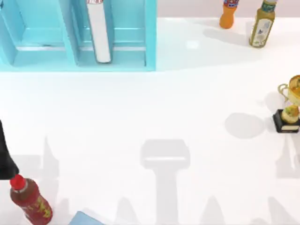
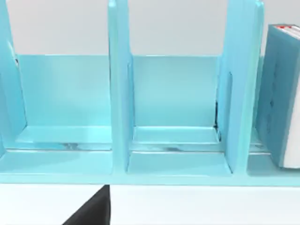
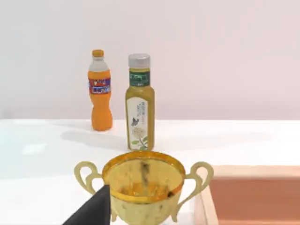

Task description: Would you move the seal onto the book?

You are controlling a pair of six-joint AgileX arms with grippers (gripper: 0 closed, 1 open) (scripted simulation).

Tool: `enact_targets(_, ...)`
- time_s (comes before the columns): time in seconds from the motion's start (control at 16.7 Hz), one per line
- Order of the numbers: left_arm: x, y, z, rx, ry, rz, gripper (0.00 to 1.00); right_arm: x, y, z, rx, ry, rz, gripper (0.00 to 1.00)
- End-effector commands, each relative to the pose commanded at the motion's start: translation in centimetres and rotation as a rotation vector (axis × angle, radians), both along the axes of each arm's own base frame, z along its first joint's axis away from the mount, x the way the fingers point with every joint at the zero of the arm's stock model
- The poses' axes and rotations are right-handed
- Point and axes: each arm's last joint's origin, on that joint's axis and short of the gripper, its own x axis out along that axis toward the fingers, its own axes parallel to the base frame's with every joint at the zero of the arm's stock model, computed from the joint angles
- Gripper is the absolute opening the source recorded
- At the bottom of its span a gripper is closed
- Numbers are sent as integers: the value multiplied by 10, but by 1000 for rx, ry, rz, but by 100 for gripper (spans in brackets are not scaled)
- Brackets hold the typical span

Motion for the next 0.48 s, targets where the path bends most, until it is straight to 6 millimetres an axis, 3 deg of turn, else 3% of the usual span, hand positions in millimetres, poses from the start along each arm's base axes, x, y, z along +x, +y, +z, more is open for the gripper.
enact_targets(0.24, 1, -1, 6, 0, -11, 1, 100, 0, 0, 0, 0, 0, 0, 100)
enact_targets(0.48, 10, -4, 34, -2, -54, 6, 100, 0, 0, 0, 0, 0, 0, 100)
